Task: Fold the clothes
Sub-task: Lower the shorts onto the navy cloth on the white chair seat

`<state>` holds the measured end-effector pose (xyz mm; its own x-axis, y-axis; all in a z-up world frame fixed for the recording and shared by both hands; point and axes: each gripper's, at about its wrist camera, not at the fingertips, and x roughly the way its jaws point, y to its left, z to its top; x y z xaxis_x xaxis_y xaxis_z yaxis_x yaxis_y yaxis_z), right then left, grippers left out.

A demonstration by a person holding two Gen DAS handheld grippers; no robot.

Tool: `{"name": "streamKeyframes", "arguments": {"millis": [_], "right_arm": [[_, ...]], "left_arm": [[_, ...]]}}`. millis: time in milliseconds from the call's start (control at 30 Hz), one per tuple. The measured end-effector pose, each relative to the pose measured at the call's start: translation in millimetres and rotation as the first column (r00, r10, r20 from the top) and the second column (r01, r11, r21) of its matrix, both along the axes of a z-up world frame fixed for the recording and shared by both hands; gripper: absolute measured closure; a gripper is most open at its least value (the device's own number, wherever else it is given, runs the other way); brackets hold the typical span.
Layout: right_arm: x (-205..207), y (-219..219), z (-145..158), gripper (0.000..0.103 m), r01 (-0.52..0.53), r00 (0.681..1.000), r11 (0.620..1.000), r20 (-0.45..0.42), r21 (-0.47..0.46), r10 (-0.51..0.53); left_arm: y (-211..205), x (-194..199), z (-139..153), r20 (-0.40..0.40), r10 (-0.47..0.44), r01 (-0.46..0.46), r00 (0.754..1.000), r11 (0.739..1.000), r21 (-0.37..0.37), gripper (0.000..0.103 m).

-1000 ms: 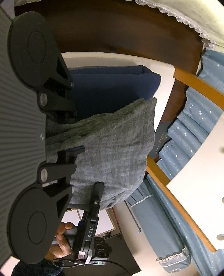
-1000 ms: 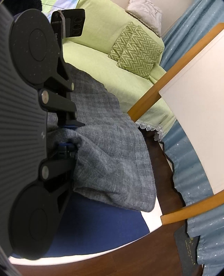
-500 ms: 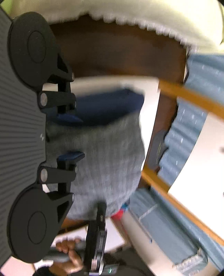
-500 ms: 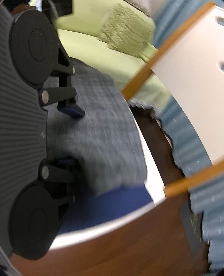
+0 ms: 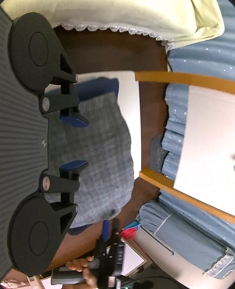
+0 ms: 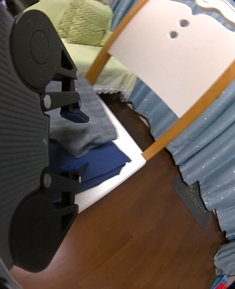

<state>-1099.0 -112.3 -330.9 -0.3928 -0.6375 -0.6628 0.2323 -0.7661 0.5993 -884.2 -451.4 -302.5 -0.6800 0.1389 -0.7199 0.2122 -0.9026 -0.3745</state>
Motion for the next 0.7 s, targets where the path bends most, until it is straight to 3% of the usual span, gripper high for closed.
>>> {"name": "streamKeyframes", "arguments": {"millis": [33,67,100,233,333,400,467,533,600,633,700], "right_arm": [[-6,-4,-5,0.066,-0.007,1.000,1.000,0.012,-0.002,0.007],[-9,-7,-8,0.088,-0.018,1.000,1.000,0.012,0.004,0.018],[-11,-10,-11,0.100,-0.029,1.000,0.999,0.009,0.014,0.029],[-12,-29,-13,0.100,-0.076,0.992,0.973,-0.081,0.219,0.095],[-1,-37,6,0.099,-0.029,0.969,0.922,-0.216,0.386,0.121],[11,-39,24,0.097,-0.032,0.942,0.928,-0.300,0.372,0.153],[28,-48,37,0.097,-0.151,0.915,0.953,-0.327,0.263,0.235],[38,-63,36,0.097,-0.251,0.886,0.935,-0.329,0.249,0.325],[39,-86,22,0.098,-0.338,0.861,0.898,-0.293,0.282,0.416],[38,-90,17,0.096,-0.342,0.859,0.891,-0.284,0.299,0.425],[30,-94,0,0.096,-0.246,0.874,0.860,-0.281,0.447,0.396]], "left_arm": [[1,-1,-5,0.010,0.003,-0.003,1.000,1.000,-0.023,0.056],[2,-3,-10,0.020,0.007,-0.006,1.000,0.999,-0.045,0.056],[3,-4,-15,0.031,0.010,-0.008,0.999,0.997,-0.072,0.056],[15,-3,-12,0.052,-0.005,0.017,0.999,0.974,-0.225,0.054],[20,0,6,0.041,0.008,0.006,0.999,0.947,-0.322,0.057],[19,0,16,0.007,-0.010,0.012,1.000,0.954,-0.300,0.057],[26,-12,17,-0.003,-0.053,0.050,0.999,0.955,-0.292,0.056],[33,-29,13,0.001,-0.096,0.091,0.995,0.947,-0.309,0.056],[26,-43,0,0.020,-0.070,0.073,0.997,0.952,-0.296,0.055],[22,-49,-7,0.031,-0.049,0.056,0.998,0.956,-0.289,0.048],[11,-56,-13,0.031,-0.001,0.009,1.000,0.959,-0.285,0.039]]}}
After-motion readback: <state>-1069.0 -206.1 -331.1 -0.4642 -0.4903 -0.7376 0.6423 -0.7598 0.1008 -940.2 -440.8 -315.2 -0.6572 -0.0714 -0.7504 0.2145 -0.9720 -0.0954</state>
